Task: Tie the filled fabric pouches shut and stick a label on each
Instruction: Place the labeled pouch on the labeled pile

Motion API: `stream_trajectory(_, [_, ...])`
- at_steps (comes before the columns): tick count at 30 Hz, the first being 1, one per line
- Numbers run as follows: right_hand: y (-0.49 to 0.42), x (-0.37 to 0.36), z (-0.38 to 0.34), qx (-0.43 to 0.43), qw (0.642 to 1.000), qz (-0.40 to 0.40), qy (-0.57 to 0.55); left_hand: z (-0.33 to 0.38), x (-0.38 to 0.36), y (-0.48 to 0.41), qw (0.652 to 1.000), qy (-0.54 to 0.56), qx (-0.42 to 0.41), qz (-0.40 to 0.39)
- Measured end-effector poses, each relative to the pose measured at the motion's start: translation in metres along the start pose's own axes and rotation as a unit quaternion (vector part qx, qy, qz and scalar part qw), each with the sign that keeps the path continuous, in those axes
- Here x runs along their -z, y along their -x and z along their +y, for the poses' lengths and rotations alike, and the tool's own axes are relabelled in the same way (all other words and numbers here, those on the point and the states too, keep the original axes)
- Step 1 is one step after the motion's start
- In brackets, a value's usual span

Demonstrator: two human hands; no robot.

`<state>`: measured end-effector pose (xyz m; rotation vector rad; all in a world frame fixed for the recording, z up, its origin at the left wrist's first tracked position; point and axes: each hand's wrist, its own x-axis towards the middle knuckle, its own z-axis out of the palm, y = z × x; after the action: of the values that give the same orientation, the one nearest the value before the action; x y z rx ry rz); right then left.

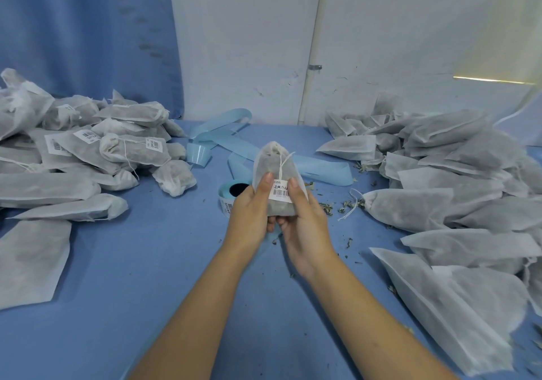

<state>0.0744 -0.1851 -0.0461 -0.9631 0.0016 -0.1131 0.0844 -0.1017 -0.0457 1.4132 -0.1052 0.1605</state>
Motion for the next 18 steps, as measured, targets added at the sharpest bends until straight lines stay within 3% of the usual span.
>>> stream_trajectory(10, [-0.002, 0.005, -0.004, 0.010, 0.998, -0.063, 0.017, -0.003, 0.007, -0.007, 0.999, 0.046, 0.016, 0.022])
stream_trajectory(14, [-0.005, 0.001, 0.002, 0.051, 0.991, 0.005, 0.124, -0.001, 0.007, -0.005, 0.997, 0.040, 0.023, 0.059])
stream_trajectory(18, [-0.007, -0.007, 0.007, 0.050, 0.988, 0.051, 0.135, 0.000, 0.007, -0.006, 0.995, 0.062, 0.037, 0.065])
